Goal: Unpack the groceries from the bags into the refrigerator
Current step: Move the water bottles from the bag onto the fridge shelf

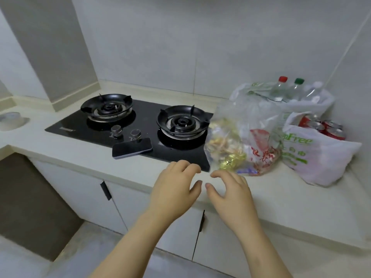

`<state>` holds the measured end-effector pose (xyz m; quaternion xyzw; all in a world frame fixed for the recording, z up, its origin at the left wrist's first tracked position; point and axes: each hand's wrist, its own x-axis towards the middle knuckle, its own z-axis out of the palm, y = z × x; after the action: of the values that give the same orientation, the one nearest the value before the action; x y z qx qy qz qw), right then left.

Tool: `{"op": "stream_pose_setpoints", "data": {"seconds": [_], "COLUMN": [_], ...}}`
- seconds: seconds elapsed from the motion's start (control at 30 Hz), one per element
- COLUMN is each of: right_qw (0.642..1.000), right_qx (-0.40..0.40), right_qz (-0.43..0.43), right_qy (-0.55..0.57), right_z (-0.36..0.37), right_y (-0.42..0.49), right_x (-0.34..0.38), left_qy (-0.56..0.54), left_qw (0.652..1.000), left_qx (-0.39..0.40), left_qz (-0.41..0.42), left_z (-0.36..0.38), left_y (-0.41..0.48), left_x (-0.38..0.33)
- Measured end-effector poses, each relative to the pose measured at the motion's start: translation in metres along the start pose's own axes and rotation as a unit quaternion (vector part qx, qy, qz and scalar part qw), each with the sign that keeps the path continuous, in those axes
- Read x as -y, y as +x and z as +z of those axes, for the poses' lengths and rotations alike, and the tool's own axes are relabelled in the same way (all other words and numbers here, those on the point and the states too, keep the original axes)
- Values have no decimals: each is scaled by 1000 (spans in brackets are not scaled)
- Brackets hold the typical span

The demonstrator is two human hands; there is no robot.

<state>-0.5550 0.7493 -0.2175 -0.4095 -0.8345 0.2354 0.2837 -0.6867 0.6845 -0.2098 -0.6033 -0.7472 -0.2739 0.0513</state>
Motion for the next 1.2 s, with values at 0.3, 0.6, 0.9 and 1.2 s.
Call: {"op": "stream_pose_setpoints", "data": {"seconds": [0.3, 0.6, 0.9, 1.2], "right_qw": [992, 983, 984, 986], "right_qx": [-115, -176, -163, -142], "right_qz": [47, 42, 32, 16], "right_qy": [-24, -43, -65, -85], "right_z": [-26, -78, -130, -176], "right_y": [59, 128, 194, 276], "right_x": [-29, -73, -138, -190], "left_qy": [-42, -54, -58, -64], "left_qw": [996, 988, 987, 987], "left_qx": [-7, -42, -64, -81], "left_qz": [84, 137, 136, 120], "left_z": [21, 47, 88, 127], "left_y": [88, 179, 262, 351], "left_x": [-10, -61, -110, -144]}}
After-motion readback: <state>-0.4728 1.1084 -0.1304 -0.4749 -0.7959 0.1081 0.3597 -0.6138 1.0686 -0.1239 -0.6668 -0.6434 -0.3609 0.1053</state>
